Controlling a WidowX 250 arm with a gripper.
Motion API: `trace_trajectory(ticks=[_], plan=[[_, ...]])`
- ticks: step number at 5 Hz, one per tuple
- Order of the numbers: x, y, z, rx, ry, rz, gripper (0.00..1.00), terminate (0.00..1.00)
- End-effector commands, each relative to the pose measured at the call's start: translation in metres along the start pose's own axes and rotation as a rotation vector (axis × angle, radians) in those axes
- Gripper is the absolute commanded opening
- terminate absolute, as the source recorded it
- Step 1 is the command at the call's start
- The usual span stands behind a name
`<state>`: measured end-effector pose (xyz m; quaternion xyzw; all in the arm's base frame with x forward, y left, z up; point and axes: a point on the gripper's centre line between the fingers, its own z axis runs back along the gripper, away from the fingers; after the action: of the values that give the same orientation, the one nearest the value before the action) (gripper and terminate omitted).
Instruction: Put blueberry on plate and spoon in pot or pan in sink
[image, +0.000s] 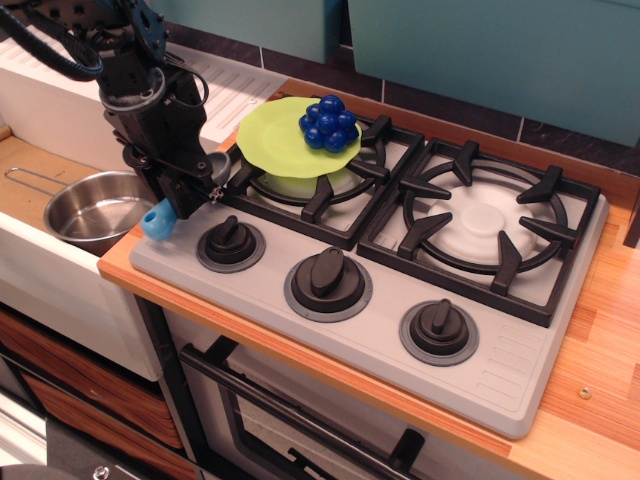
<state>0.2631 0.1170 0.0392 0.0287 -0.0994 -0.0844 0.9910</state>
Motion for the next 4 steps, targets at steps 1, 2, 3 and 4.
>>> trace_trajectory(ticks=[1, 2, 3, 4], plan=[[0.017, 0.012, 0.049, 0.072, -0.023, -0.026, 0.00, 0.00], [0.020, 0.020, 0.055, 0.076, -0.014, -0.040, 0.00, 0.00], [0.021, 0.033, 0.056, 0.087, -0.018, -0.059, 0.00, 0.00], [0.020, 0.044, 0.054, 0.094, -0.022, -0.069, 0.00, 0.00]])
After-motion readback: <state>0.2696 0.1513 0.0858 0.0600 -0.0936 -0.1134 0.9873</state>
